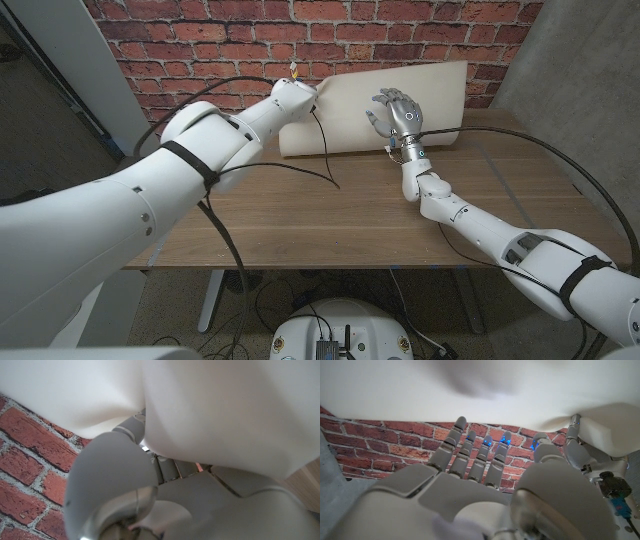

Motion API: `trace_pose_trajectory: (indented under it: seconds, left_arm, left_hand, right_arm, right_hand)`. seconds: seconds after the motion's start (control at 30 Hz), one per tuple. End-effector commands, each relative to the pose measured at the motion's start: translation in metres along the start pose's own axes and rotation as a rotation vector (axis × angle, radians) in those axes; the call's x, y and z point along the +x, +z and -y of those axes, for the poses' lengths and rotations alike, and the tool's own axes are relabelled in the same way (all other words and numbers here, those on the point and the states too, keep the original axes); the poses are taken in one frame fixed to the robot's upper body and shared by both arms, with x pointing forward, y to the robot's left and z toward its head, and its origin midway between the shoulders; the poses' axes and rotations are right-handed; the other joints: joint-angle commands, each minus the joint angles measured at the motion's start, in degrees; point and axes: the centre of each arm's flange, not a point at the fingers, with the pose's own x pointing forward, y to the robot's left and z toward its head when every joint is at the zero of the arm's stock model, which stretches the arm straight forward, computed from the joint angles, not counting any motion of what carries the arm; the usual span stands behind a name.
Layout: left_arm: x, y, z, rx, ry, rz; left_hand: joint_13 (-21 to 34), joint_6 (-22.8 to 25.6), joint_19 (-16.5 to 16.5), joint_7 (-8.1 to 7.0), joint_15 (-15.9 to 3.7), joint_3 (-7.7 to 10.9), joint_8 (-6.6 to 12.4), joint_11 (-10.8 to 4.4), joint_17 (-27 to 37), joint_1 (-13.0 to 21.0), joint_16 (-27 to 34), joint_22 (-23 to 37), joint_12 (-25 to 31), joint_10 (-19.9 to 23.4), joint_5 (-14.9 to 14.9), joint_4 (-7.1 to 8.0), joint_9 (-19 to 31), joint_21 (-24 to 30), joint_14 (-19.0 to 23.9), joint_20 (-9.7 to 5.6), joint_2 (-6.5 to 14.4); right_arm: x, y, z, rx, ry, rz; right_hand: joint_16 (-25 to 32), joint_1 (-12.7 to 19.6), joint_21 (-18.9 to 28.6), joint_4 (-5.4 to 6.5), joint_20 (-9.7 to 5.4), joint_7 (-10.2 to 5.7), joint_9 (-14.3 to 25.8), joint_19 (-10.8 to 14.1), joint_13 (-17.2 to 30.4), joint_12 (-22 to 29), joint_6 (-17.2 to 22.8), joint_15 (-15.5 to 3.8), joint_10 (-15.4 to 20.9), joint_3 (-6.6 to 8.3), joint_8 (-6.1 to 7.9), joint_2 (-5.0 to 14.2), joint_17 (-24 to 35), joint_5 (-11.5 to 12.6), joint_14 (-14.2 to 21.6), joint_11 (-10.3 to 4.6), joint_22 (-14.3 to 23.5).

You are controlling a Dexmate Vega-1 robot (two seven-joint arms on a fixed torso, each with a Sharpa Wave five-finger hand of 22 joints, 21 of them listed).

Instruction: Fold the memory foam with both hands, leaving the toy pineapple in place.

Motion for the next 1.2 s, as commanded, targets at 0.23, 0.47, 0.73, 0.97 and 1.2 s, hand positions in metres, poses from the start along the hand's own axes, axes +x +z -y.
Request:
trace_pose_trajectory:
  seconds: [0.23,0.47,0.73,0.97,1.2]
  left_arm:
    - [-0.003,-0.007,-0.002,-0.009,-0.01,0.003]
    - [-0.008,-0.007,-0.005,0.009,0.003,0.037]
    - [-0.018,-0.006,-0.009,0.027,0.075,0.12]
    - [-0.028,-0.004,-0.012,0.041,0.133,0.201]
    - [-0.038,-0.003,-0.014,0.077,0.174,0.312]
  left_hand:
    - [1.3,0.3,-0.5,0.16,-0.54,0.88,-0.33,-0.44,0.4,0.9,-0.2,0.1,0.1,0.7,0.3,0.82,0.1,0.6,-0.4,-0.44,1.6]
    - [0.8,-0.9,-2.1,-0.77,-0.3,0.62,-0.74,-0.49,0.5,-0.1,-0.7,0.0,-0.7,-0.5,0.2,1.42,0.0,0.4,-2.4,-0.03,1.8]
    - [-0.1,-4.8,-5.1,-1.32,0.0,0.64,-1.59,0.27,0.8,-1.4,-1.3,0.0,-2.2,-4.0,0.4,1.9,-0.5,-0.1,-7.4,1.72,2.6]
    - [-1.7,-12.2,-11.4,-2.6,2.63,0.0,-1.71,0.12,1.4,-2.7,-1.5,0.1,-3.0,-12.1,0.7,1.55,-1.7,-1.1,-19.4,4.94,2.6]
    - [-3.0,-18.8,-20.9,-3.91,4.62,-4.91,-1.63,1.19,2.1,-7.6,-1.2,0.0,-3.0,-20.2,0.3,3.12,-3.0,-4.1,-30.4,7.81,0.8]
  right_arm:
    - [0.015,0.003,-0.024,-0.035,0.279,-0.013]
    - [0.025,0.006,-0.029,-0.048,0.307,-0.016]
    - [0.035,0.013,-0.038,-0.113,0.342,-0.009]
    - [0.039,0.02,-0.046,-0.154,0.369,-0.006]
    - [0.039,0.021,-0.054,-0.171,0.4,-0.014]
  right_hand:
    - [-0.4,-1.4,-0.8,1.6,0.29,0.01,0.2,-1.3,0.0,-1.4,-1.4,-6.21,-1.5,0.91,-1.51,3.78,0.7,-0.3,-1.2,-0.33,0.1]
    - [-0.7,-2.4,-1.4,2.4,0.62,0.15,0.2,-2.6,0.0,-2.1,-2.4,-6.11,-2.5,0.72,-2.32,5.5,1.1,-0.9,-2.4,-0.26,0.0]
    - [-1.3,-2.7,-1.8,1.66,1.23,-0.38,0.2,-3.3,0.0,-3.0,-5.1,-5.82,-4.2,-0.03,-3.52,4.49,0.7,-1.7,-3.6,-0.68,0.0]
    - [-1.7,-2.7,-1.9,0.87,1.5,-0.64,0.3,-3.6,0.0,-3.2,-6.6,-5.62,-4.8,-0.85,-3.91,3.16,0.4,-2.0,-4.3,-0.73,0.0]
    - [-1.7,-2.8,-1.9,0.76,1.51,-0.51,0.3,-3.6,0.0,-3.3,-6.8,-5.58,-5.0,-1.05,-3.84,3.22,0.5,-2.0,-4.4,-0.64,0.0]
